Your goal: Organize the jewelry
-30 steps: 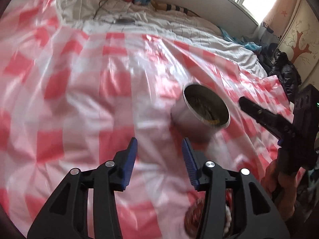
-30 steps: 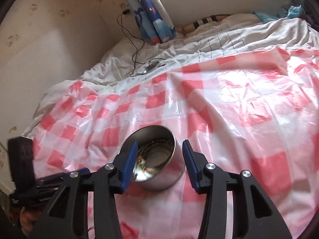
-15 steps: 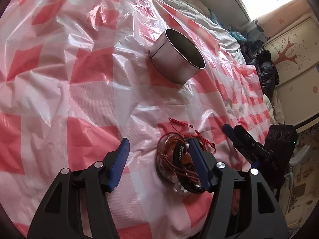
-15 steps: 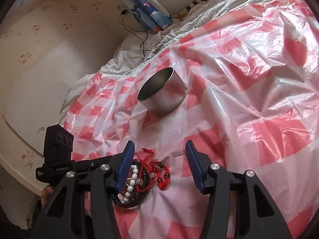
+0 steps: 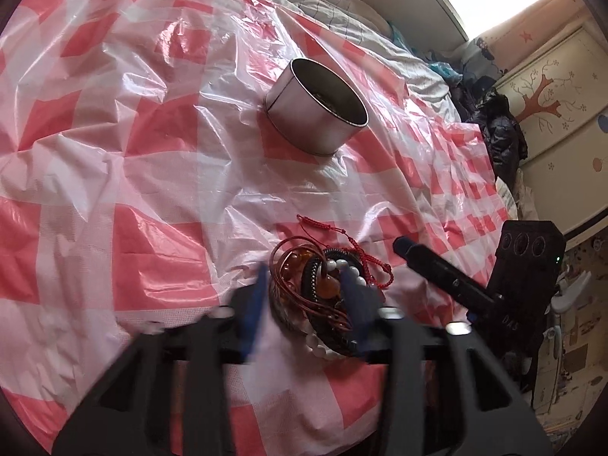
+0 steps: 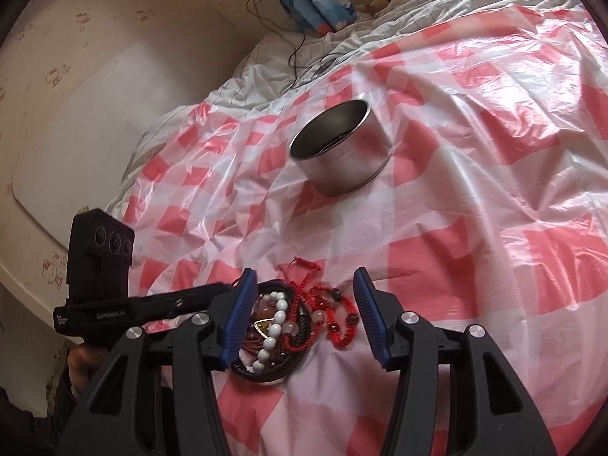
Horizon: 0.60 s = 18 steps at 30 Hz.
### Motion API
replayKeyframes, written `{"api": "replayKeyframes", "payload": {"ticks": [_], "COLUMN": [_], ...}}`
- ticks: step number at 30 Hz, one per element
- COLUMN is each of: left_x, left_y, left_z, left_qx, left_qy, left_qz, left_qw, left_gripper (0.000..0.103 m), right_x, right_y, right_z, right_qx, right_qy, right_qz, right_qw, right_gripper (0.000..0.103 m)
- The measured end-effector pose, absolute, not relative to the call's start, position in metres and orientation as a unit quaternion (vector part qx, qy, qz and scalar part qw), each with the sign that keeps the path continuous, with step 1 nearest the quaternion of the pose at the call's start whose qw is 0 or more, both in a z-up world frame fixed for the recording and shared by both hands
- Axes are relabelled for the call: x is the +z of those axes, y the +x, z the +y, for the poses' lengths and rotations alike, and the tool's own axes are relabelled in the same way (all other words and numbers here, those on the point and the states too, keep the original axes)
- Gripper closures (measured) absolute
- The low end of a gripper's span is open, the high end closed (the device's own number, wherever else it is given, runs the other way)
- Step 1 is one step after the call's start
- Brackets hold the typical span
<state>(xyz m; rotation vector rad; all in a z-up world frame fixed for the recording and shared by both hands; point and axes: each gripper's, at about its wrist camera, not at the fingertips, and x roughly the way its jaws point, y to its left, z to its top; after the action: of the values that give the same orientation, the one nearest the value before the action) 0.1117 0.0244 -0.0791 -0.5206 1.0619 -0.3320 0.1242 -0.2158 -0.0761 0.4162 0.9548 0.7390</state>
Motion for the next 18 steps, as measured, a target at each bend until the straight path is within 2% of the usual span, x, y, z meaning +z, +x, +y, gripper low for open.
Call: {"api": "replayKeyframes", "payload": {"ticks": [2,9,11,14,16,18], "left_x": [-0.079,-0.052,-0.053,-0.054,-0.054,-0.055], "left_y": [0.110,0.097,0.098,0.100,0.099,0.100], "left_z": [0.026,0.033,0.033,0.035,0.035,0.035], "left_qx": [-0.155,-0.181,-0.183,-0.184,-0.185,-0.186], "left_qy": [-0.246,-0.243,-0.244,-0.251,-0.251,-0.251], "left_qz": [0.486,0.409,0.412,0.415,0.416,0.416], "left_qw": [0.824,0.861,0.859,0.855,0.854,0.854], "left_gripper": [0.100,0.101,0.101,0.101,0.101,0.101], "right_x": [-0.078,-0.088,-0.093,-0.099,-0.103,-0.104], "right_y": [0.127,0.145,0.149,0.153,0.154,0.155], "right_z": [-0.209,-0.191,-0.189,-0.183,-0.181,-0.184], "right_qx": [0.362,0.381,0.376,0.375,0.374,0.369], "right_qy": [0.197,0.220,0.220,0.213,0.214,0.224], "right_qz": [0.457,0.500,0.512,0.527,0.531,0.527], "right_qw": [0.788,0.746,0.740,0.732,0.730,0.732], "right_gripper": [0.051,0.051,0.052,0.068,0.088,0.093]}}
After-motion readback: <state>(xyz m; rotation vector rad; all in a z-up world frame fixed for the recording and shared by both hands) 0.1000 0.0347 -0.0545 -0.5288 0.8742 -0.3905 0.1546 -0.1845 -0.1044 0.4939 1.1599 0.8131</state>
